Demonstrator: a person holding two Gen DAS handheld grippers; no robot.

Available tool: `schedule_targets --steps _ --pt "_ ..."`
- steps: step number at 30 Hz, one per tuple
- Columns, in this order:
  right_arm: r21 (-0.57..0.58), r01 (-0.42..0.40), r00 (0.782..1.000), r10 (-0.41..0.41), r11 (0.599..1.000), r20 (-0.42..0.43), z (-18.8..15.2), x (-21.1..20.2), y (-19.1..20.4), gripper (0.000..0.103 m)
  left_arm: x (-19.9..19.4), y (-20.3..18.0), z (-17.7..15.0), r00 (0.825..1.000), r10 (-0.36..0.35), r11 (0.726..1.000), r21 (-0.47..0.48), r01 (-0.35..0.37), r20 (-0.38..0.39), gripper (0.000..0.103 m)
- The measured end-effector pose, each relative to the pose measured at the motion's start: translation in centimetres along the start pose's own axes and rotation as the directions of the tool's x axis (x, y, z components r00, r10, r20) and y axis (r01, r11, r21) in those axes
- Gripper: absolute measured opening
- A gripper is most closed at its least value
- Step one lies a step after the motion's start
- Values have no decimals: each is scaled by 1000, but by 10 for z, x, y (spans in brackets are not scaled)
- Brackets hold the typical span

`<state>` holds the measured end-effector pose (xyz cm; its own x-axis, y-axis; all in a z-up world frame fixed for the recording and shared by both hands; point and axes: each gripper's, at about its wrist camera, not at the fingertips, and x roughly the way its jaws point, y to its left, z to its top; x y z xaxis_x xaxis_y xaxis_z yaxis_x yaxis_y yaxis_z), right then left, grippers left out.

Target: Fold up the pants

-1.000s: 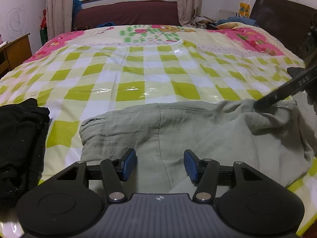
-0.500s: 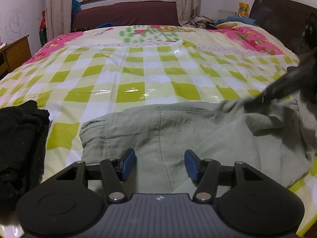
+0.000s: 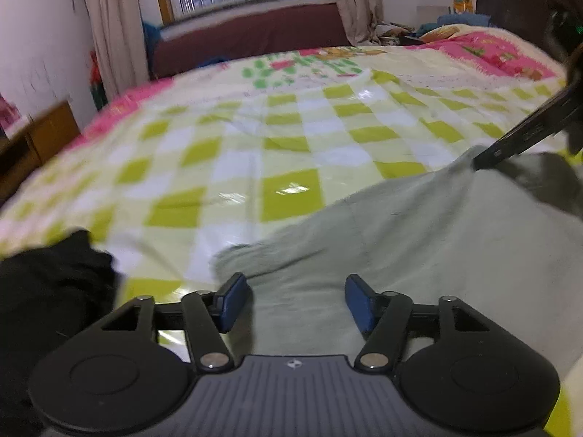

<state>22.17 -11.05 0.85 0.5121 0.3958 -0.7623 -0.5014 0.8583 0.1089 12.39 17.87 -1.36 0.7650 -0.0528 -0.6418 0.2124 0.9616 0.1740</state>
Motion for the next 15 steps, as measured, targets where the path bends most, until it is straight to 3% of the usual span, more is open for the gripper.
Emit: schedule_targets --steps 3,5,7,8,9,12,15 --pt "-41 38 998 -36 998 51 -4 -21 9 20 -4 12 0 995 97 995 26 -98 18 77" --pt "-76 65 994 -58 995 95 -10 -41 22 20 -10 21 1 992 124 992 -21 -124 13 76" --pt "-137 86 986 -64 987 153 -20 -61 38 29 -25 22 1 990 132 990 -56 -130 41 76" --pt "-159 96 983 -69 983 168 -24 -66 44 41 -37 17 1 988 136 990 -59 -132 68 76" --pt "-168 98 982 -68 981 174 -27 -69 48 43 -48 10 1 987 134 990 -55 -130 86 76" --pt "-108 15 992 -1 994 127 -35 -66 47 41 -77 -16 0 991 21 999 -50 -15 132 76" --pt "-45 -38 994 43 998 103 -44 -68 50 41 -96 -38 -10 990 -36 999 -10 37 134 76"
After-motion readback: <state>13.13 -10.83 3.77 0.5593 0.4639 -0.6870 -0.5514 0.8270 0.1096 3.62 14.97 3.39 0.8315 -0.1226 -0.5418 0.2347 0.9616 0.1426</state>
